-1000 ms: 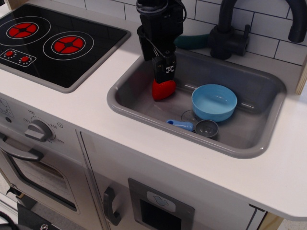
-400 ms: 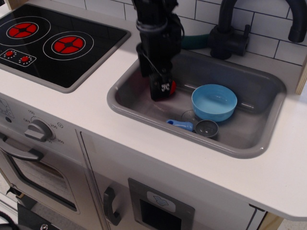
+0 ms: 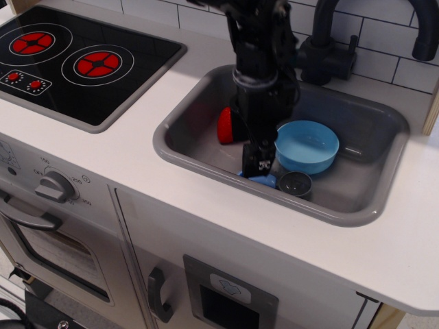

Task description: Put spoon in bowl sink

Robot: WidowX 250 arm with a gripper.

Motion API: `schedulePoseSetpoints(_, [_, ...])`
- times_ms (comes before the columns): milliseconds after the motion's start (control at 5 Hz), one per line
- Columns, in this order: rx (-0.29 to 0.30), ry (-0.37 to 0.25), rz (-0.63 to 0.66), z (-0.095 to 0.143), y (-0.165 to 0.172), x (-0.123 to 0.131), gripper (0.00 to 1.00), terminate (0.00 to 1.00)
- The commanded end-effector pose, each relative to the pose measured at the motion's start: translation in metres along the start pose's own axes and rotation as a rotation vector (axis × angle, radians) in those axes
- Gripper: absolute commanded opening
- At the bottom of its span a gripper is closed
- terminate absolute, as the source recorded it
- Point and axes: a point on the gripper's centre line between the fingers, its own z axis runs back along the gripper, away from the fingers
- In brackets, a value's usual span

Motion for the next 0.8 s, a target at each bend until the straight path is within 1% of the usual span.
schedulePoseSetpoints(0, [0.015,0.014,-0.023,-0.013,-0.006,0.002,1.00,0.00])
schedulePoseSetpoints(600, [-0.051,0.061,-0.027,-0.030,-0.011,0.001,1.00,0.00])
